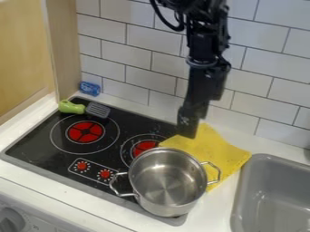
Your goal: Move the yellow cloth in the left side of the silver pot
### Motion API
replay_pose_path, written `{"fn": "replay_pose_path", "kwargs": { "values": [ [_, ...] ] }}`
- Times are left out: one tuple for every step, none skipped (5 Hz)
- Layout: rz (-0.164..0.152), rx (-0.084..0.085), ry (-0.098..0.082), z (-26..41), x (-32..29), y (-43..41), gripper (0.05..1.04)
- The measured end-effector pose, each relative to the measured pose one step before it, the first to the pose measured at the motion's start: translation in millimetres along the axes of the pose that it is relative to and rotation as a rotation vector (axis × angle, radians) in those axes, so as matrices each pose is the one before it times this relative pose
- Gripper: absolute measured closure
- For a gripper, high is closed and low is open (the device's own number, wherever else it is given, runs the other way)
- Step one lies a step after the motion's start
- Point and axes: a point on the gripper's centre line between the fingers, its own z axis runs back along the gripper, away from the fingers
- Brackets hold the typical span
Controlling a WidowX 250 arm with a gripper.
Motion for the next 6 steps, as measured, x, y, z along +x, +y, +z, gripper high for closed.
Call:
{"fn": "replay_pose_path", "kwargs": {
  "values": [
    [-0.0090,-0.0061,0.0097,-6.92,2.44,5.65,0.085],
    [0.0000,-0.0018,0.0221,-8.36,-2.69,1.86,0.085],
    [-0.0037,0.0203,0.0142,-2.68,-2.66,3.94,0.085],
    [0.0003,0.0128,0.0280,-5.36,-4.54,-1.62,0.085],
    [-0.0002,0.0044,0.0121,-4.74,-3.44,-2.37,0.085],
    [0.0024,0.0028,-0.0012,-1.96,-0.60,-1.34,0.085]
  ]
}}
